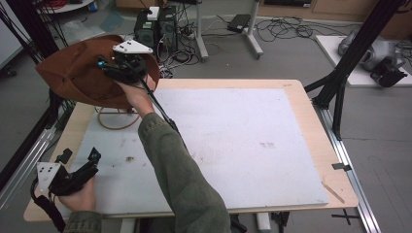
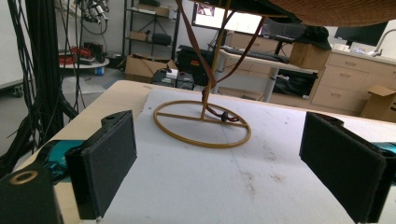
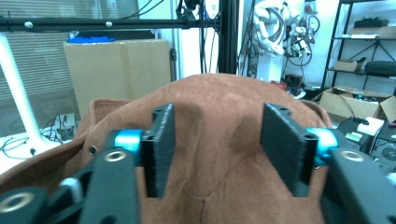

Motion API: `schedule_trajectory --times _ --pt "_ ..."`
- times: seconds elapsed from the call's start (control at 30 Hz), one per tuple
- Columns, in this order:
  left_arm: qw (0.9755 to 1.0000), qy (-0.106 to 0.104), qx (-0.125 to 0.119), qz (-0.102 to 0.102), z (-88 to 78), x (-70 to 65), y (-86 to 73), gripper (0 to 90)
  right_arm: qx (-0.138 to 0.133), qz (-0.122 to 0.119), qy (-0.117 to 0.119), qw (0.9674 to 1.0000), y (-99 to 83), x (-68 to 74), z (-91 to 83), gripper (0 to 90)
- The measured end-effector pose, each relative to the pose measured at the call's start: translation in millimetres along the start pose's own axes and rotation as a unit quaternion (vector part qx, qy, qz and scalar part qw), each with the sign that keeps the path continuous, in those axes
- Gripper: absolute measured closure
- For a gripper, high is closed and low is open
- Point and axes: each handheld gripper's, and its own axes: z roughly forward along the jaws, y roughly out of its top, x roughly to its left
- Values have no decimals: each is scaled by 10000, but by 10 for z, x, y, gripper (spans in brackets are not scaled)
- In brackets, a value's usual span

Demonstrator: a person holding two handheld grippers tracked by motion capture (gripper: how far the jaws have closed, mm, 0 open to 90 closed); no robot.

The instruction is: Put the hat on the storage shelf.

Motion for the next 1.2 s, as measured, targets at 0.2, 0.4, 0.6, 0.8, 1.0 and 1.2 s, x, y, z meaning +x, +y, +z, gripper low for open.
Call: schedule_trajectory --times 0.2,0.4,0.6,0.8,1.0,1.2 --pt "10000 14 -10 -19 2 4 1 112 -116 -57 -182 9998 57 10 -64 198" --pt "10000 14 -7 -15 -1 12 4 112 -168 -67 -295 9994 119 -38 -152 126" --pt "10000 -3 -2 11 5 -2 1 112 -202 -249 -398 9987 203 -141 -378 118" --pt "10000 -13 -4 34 4 -20 2 112 -306 -252 -684 9969 268 -302 -721 118" --pt "10000 -9 -2 42 3 -22 1 112 -432 -200 -940 9944 260 -439 -1040 118" --pt "10000 -26 6 83 2 -36 2 112 -547 -284 -1152 9914 237 -570 -1356 118"
